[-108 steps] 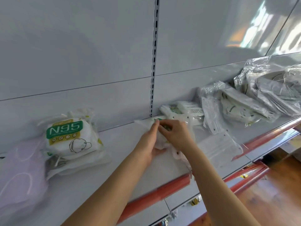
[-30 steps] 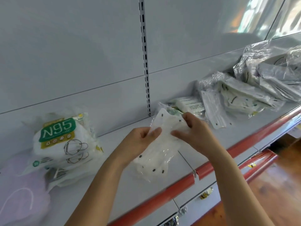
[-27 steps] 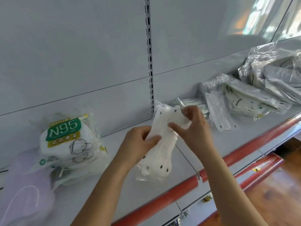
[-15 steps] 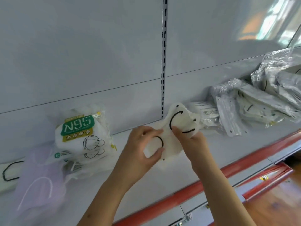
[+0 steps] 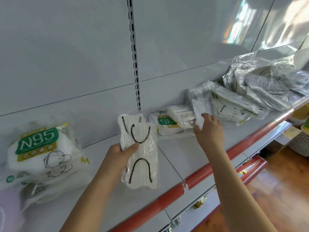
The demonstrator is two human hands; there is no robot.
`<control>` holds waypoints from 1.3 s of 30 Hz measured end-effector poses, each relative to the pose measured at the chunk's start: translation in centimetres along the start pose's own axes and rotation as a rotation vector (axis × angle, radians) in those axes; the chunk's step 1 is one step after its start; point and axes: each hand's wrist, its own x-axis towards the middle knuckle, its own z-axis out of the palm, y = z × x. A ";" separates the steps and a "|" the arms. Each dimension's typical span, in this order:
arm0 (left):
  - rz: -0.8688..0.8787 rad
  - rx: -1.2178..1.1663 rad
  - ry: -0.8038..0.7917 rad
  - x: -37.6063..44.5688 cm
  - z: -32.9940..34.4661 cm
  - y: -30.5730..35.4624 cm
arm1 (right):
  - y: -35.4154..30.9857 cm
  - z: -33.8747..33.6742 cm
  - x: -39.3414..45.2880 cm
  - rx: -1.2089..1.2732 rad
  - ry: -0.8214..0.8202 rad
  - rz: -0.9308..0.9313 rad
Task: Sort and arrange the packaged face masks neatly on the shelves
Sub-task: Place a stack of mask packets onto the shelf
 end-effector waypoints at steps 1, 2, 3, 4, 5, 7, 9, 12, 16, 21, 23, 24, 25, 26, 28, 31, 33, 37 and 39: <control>-0.001 -0.028 0.022 0.1 0.5 0.1 | 1.2 0.3 1.0 -0.121 -0.075 0.020; -0.001 -0.052 0.040 0.1 1.0 0.2 | 1.9 0.5 1.6 -0.170 -0.158 0.054; 0.002 -0.069 0.053 0.1 1.5 0.5 | 2.5 0.7 2.1 -0.167 -0.192 0.093; 0.010 -0.073 0.065 0.2 2.0 0.7 | 3.0 0.9 2.5 -0.137 -0.167 0.116; 0.025 -0.066 0.076 0.3 2.4 0.9 | 3.2 0.6 2.8 -0.074 -0.107 0.136; 0.056 -0.055 0.097 0.3 3.1 1.2 | 3.5 -0.5 2.9 0.086 0.008 0.176; 0.076 -0.067 0.090 0.4 3.9 1.6 | 4.1 -1.8 2.8 0.208 0.052 0.178; 0.107 -0.094 0.086 0.4 5.7 2.3 | 4.4 -3.3 1.7 0.288 0.155 0.175; 0.126 -0.104 0.113 0.4 7.9 2.8 | 3.4 -2.6 0.3 0.135 0.000 -0.010; 0.112 -0.153 0.166 0.6 8.8 2.7 | 4.6 -1.3 0.1 0.357 -0.294 -0.134; 0.124 -0.184 0.176 0.7 9.0 2.7 | 5.5 -2.3 -0.1 0.562 -0.203 -0.108; 0.128 -0.204 0.162 0.7 9.2 2.8 | 5.5 -3.3 -0.3 0.757 -0.164 -0.071; 0.119 -0.228 0.144 0.7 9.5 2.8 | 5.2 -4.3 -0.6 0.974 -0.166 -0.037; 0.101 -0.248 0.116 0.8 9.9 2.8 | 4.7 -5.1 -0.9 1.153 -0.215 -0.026; 0.075 -0.301 0.060 1.0 10.9 2.8 | 3.5 -5.2 -1.4 1.240 -0.336 -0.061; 0.026 -0.362 -0.071 1.0 12.4 3.5 | 2.7 -2.9 -1.5 0.979 -0.379 -0.058; 0.030 -0.360 -0.115 1.2 13.0 3.8 | 2.9 -1.7 -1.4 0.734 -0.335 -0.078; 0.106 -0.291 -0.091 1.6 13.8 3.9 | 3.8 -2.0 -1.5 0.585 -0.233 -0.084; 0.134 -0.288 -0.074 1.7 14.5 4.1 | 4.2 -2.6 -1.0 0.612 -0.300 -0.061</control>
